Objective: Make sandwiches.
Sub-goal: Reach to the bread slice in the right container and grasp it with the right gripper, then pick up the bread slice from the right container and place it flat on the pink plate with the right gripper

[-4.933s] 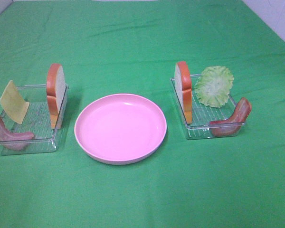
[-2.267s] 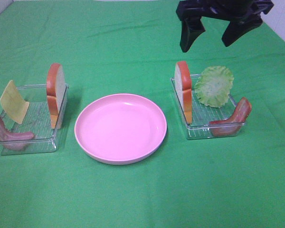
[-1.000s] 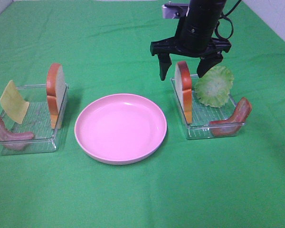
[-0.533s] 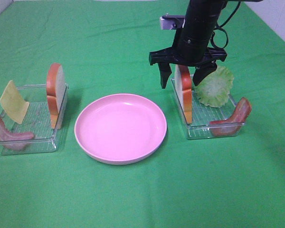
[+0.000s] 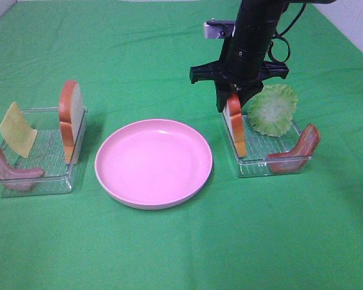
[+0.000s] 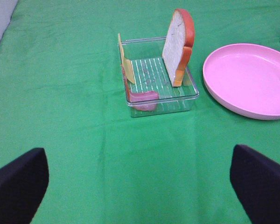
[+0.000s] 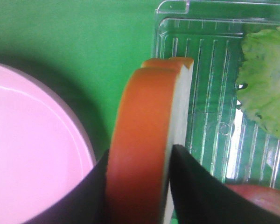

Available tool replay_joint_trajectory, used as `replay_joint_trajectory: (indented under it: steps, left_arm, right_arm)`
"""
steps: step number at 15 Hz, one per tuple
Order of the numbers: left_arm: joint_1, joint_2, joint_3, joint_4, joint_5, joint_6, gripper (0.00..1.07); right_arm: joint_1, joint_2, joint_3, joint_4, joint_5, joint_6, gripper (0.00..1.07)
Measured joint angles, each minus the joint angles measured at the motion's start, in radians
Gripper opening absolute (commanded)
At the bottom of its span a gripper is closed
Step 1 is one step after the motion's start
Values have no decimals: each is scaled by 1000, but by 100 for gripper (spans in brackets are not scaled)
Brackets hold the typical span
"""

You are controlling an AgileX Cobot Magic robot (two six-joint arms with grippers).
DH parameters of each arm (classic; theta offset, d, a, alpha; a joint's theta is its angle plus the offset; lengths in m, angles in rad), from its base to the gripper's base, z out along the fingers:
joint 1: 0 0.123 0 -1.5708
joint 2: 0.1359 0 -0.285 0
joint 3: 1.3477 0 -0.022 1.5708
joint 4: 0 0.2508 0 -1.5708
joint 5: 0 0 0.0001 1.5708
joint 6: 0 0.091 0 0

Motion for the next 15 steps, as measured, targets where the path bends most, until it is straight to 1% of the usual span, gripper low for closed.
replay_joint_trajectory:
  steps: [1, 7, 9, 11, 13, 15]
  left_arm:
    - [0, 0, 0, 0, 0, 0, 100]
    - [0, 0, 0, 0, 0, 0, 100]
    - [0, 0, 0, 0, 0, 0, 100]
    - [0, 0, 0, 0, 0, 0, 100]
    - [0, 0, 0, 0, 0, 0, 100]
    - [0, 0, 0, 0, 0, 0, 100]
  right_arm:
    - [0, 0, 0, -7, 7, 2, 28]
    - [0, -2, 0, -25, 18, 2, 28]
    - [0, -5, 0, -33, 27, 2, 24]
    - [0, -7, -3, -36, 36, 2, 23]
    - [0, -13, -36, -37, 61, 1, 23]
    - [0, -15, -61, -37, 81, 1, 20]
